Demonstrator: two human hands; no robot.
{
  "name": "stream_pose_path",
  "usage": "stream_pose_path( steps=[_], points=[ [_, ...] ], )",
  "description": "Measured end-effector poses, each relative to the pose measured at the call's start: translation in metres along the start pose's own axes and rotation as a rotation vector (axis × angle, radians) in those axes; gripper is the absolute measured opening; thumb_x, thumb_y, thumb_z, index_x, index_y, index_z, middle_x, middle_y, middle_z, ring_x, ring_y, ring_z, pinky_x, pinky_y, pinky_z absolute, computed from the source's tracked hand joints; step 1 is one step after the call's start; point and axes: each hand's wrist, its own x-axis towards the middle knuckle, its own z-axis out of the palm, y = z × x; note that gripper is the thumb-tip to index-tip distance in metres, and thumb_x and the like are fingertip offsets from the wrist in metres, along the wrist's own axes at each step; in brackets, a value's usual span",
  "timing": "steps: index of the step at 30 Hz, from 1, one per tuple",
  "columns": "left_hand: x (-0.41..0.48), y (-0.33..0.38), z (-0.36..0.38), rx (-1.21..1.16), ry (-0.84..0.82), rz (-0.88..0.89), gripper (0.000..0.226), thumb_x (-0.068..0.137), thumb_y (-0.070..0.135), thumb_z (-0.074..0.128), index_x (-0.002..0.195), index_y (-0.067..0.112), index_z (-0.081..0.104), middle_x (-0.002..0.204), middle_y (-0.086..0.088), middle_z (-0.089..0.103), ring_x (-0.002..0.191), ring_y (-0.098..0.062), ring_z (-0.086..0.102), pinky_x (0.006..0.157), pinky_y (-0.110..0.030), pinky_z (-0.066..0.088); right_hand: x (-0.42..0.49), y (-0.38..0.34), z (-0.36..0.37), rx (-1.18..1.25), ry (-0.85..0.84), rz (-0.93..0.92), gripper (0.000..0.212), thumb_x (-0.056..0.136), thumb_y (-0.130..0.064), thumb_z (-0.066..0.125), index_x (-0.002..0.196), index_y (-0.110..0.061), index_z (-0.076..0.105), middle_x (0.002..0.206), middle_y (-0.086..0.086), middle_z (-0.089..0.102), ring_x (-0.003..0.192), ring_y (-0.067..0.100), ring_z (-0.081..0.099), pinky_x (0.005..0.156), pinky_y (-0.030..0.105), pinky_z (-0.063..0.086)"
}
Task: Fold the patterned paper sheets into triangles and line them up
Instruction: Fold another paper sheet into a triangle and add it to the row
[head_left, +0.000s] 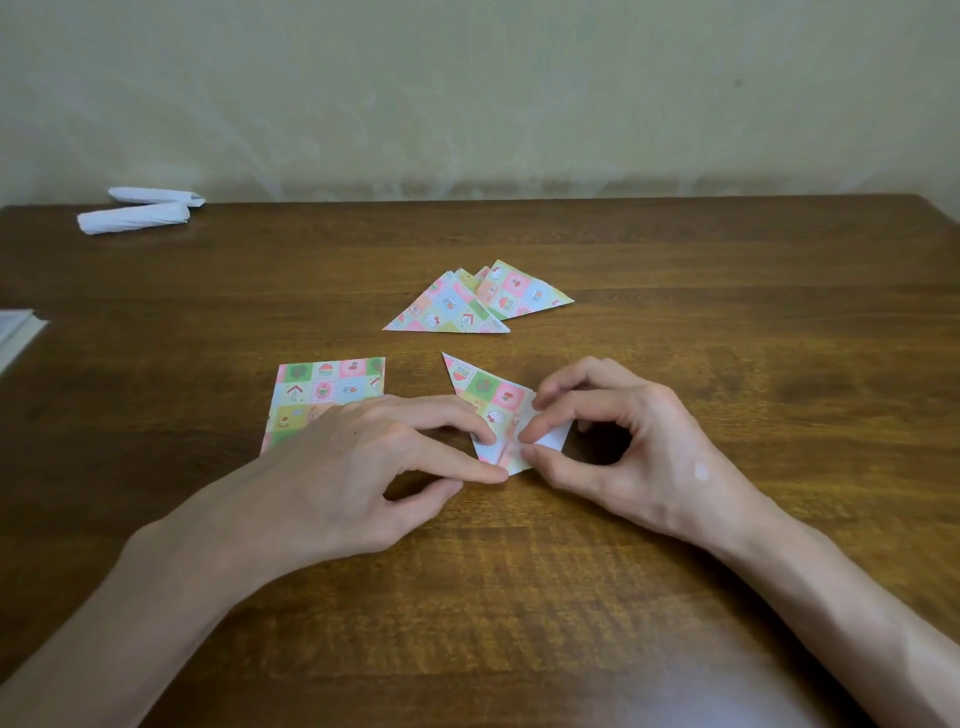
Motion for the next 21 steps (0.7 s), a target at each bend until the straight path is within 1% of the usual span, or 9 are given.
stream_pose_path(
  steps=[1, 3, 5, 8, 13, 16, 21],
  points=[
    [-0.0003, 0.0000, 0.0002, 0.002, 0.003, 0.000, 0.036, 0.098, 0.047, 0.047, 0.127, 0.059, 0.064, 0.137, 0.034, 0.052, 0.124, -0.001, 0.059, 0.090, -0.040, 0.057, -0.0010, 0.0001, -0.0002, -0.045, -0.017, -0.036, 0.009, 0.084, -0.032, 0.085, 0.092, -0.033, 0.081, 0.110, -0.018, 0.066, 0.107, 0.013, 0.064, 0.091, 0.024, 0.049],
    [-0.0007, 0.0000, 0.0005, 0.005, 0.007, -0.001, 0.036, 0.098, 0.047, 0.047, 0.127, 0.059, 0.064, 0.137, 0.034, 0.052, 0.125, 0.000, 0.058, 0.090, -0.040, 0.057, -0.0020, 0.0020, -0.0006, -0.127, -0.051, -0.100, 0.011, 0.085, -0.034, 0.084, 0.096, -0.032, 0.082, 0.113, -0.019, 0.067, 0.109, 0.010, 0.063, 0.094, 0.028, 0.050],
    [-0.0011, -0.0001, 0.0008, 0.001, 0.007, -0.009, 0.036, 0.098, 0.048, 0.047, 0.128, 0.060, 0.063, 0.138, 0.034, 0.052, 0.126, 0.000, 0.057, 0.091, -0.041, 0.057, -0.0024, 0.0045, -0.0030, -0.149, -0.067, -0.124, 0.013, 0.086, -0.033, 0.084, 0.099, -0.030, 0.082, 0.114, -0.019, 0.068, 0.111, 0.007, 0.063, 0.095, 0.030, 0.051],
    [-0.0006, 0.0000, 0.0011, 0.004, 0.019, -0.014, 0.036, 0.098, 0.046, 0.047, 0.126, 0.058, 0.065, 0.137, 0.034, 0.053, 0.126, 0.000, 0.058, 0.090, -0.041, 0.057, -0.0030, 0.0070, -0.0054, -0.153, -0.075, -0.137, 0.014, 0.090, -0.035, 0.080, 0.102, -0.029, 0.083, 0.117, -0.017, 0.069, 0.113, 0.008, 0.063, 0.095, 0.032, 0.051],
    [-0.0016, -0.0001, 0.0013, 0.009, 0.018, -0.010, 0.035, 0.098, 0.045, 0.047, 0.125, 0.056, 0.066, 0.138, 0.034, 0.052, 0.131, 0.005, 0.053, 0.092, -0.041, 0.057, -0.0045, 0.0077, -0.0040, -0.195, -0.083, -0.160, 0.016, 0.093, -0.038, 0.076, 0.105, -0.030, 0.083, 0.119, -0.016, 0.068, 0.115, 0.007, 0.060, 0.095, 0.031, 0.051],
    [-0.0019, 0.0004, 0.0011, -0.002, 0.006, -0.015, 0.036, 0.098, 0.045, 0.047, 0.125, 0.055, 0.067, 0.139, 0.033, 0.051, 0.132, 0.004, 0.051, 0.089, -0.045, 0.057, -0.0043, 0.0081, -0.0036, -0.205, -0.086, -0.167, 0.015, 0.095, -0.038, 0.075, 0.106, -0.031, 0.082, 0.120, -0.016, 0.068, 0.115, 0.008, 0.060, 0.095, 0.031, 0.051],
    [-0.0021, 0.0016, 0.0011, 0.007, 0.015, 0.004, 0.036, 0.097, 0.040, 0.048, 0.123, 0.052, 0.070, 0.137, 0.030, 0.053, 0.130, 0.004, 0.053, 0.084, -0.043, 0.058, -0.0043, 0.0089, -0.0033, -0.211, -0.092, -0.175, 0.015, 0.095, -0.037, 0.074, 0.108, -0.031, 0.082, 0.120, -0.015, 0.068, 0.114, 0.008, 0.060, 0.094, 0.032, 0.051]
  ],
)
